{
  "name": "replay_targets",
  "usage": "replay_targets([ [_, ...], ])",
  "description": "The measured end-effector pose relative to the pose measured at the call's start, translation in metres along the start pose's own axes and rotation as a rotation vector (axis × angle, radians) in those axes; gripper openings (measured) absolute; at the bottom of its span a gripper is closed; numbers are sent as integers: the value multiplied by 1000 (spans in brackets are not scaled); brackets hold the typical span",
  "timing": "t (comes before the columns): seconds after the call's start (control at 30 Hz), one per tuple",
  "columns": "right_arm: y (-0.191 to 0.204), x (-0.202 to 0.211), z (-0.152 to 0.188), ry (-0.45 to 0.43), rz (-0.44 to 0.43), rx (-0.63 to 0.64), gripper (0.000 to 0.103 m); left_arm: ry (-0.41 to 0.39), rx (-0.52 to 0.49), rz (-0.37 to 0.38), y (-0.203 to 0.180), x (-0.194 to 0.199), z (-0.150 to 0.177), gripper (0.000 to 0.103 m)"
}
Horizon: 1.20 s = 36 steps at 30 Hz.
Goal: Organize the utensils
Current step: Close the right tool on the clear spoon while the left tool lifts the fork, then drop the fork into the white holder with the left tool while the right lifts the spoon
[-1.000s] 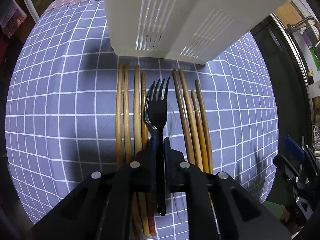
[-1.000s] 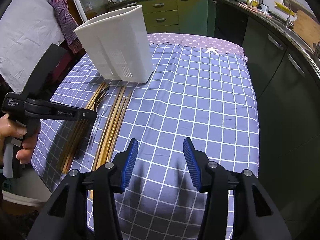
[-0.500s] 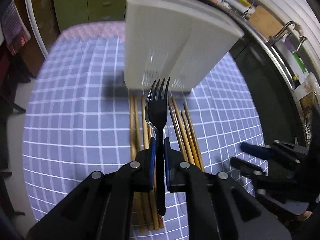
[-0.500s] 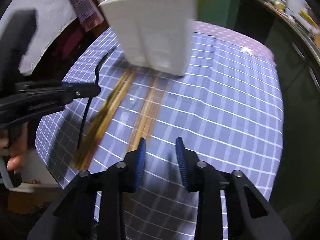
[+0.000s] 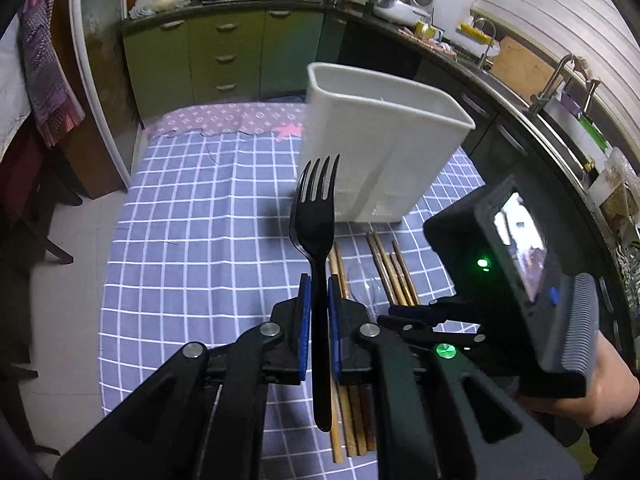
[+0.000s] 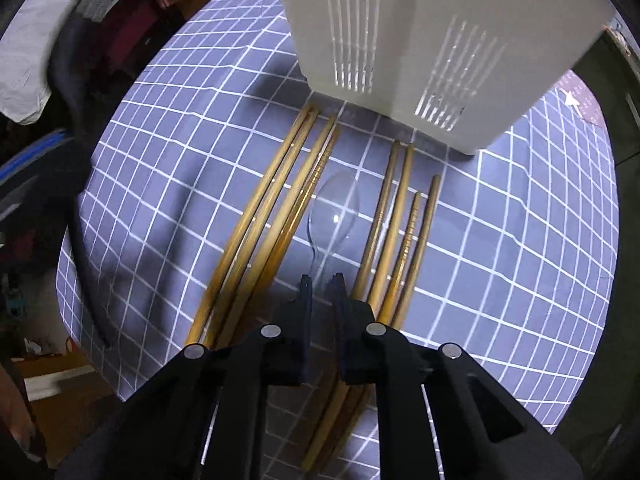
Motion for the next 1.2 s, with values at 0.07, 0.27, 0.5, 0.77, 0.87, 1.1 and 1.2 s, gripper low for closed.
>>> replay_targets([
  [0.07,2,-3,-4,11,-8,-11,11,-6,8,3,4,0,1,8],
  [0.27,2,-9,-14,33,24,-27,11,-13,24,7,18,3,7,8],
  [0.5,13,-18,-24,40,60,-33,12,-29,6,1,18,7,7,8],
  [0.77,19,-17,-18,9,69,-17,10,-40,-8,7,10,12,3,8],
  [0.87,15,-3,-11,-41,-7,-25,10,-59,-17,15,4,21,-3,8],
  [1.1,-10,62,16,-259,-149,-48,10,-192,-53,56,-25,58,-48,8],
  [1.2,-23,85,31,-335,-207,-60,10,-313,-75,67,-41,74,-83,8],
])
Point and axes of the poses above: each gripper's, at about its wrist camera, not at the fingertips, and x roughly against the way its jaws point, y to its left, z to its underside, the point moved 7 cm from there along -x, roughly the way its jaws point, and after that the axes turned 12 degrees about y, right-handed, at the moved point
